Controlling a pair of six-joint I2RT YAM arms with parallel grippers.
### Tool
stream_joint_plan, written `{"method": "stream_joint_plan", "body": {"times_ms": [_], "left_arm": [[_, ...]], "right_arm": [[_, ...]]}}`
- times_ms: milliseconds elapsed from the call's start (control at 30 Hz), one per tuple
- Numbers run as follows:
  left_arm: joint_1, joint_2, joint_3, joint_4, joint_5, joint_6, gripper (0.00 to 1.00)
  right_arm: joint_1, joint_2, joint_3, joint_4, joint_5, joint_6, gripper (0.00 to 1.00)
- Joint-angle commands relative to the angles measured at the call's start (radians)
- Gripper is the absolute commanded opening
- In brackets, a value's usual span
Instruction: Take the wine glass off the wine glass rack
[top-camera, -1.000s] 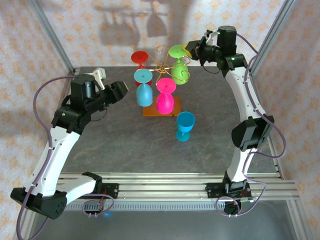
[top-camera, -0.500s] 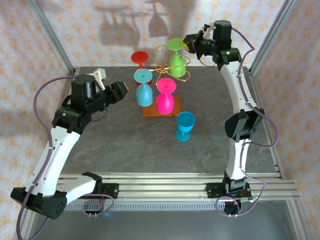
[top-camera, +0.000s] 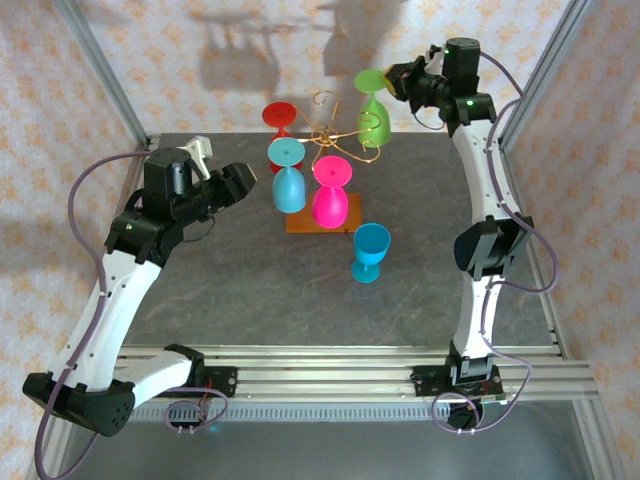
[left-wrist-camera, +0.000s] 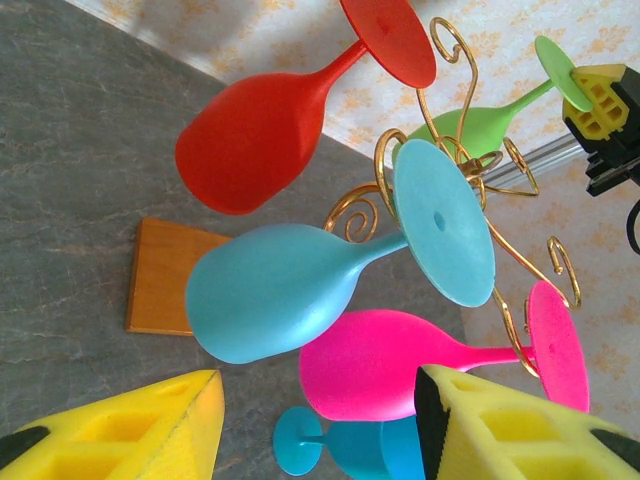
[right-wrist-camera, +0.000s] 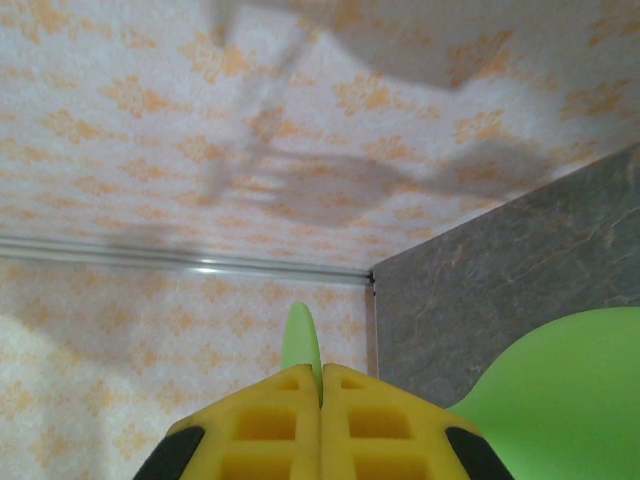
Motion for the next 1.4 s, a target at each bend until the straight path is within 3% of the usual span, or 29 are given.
{"method": "stream_joint_plan", "body": {"times_ms": [0,233,567,1000,1367], "left_arm": [[0.008,-0.004,0.009,-0.003,-0.027,0.021,0.54],[0.008,-0.013,0.026,-0.038,-0.037,0.043,0.54],[0.008,-0.036,0.004,-0.057,-0.018,0.039,0.54],[0.008,-0.132,-0.082,-0.104,-0.006,0.030,0.54],[0.007,-0.211,-0.205,-0.110,0.045,0.027,0.54]], "right_arm": [[-0.023,-0.049,0.002,-0.021,0.027,-0.039,0.00],[-0.076,-0.136,-0.093,-0.035,0.029,-0.058,0.00],[-0.166,-0.361,-0.382,0.012,0.014,-0.074,0.00],[-0.169,-0.707,-0.698,-0.071,0.023,-0.142,0.00],[-0.157,-1.027,-0.898,-0.199,-0.054,-0.215,0.00]]}}
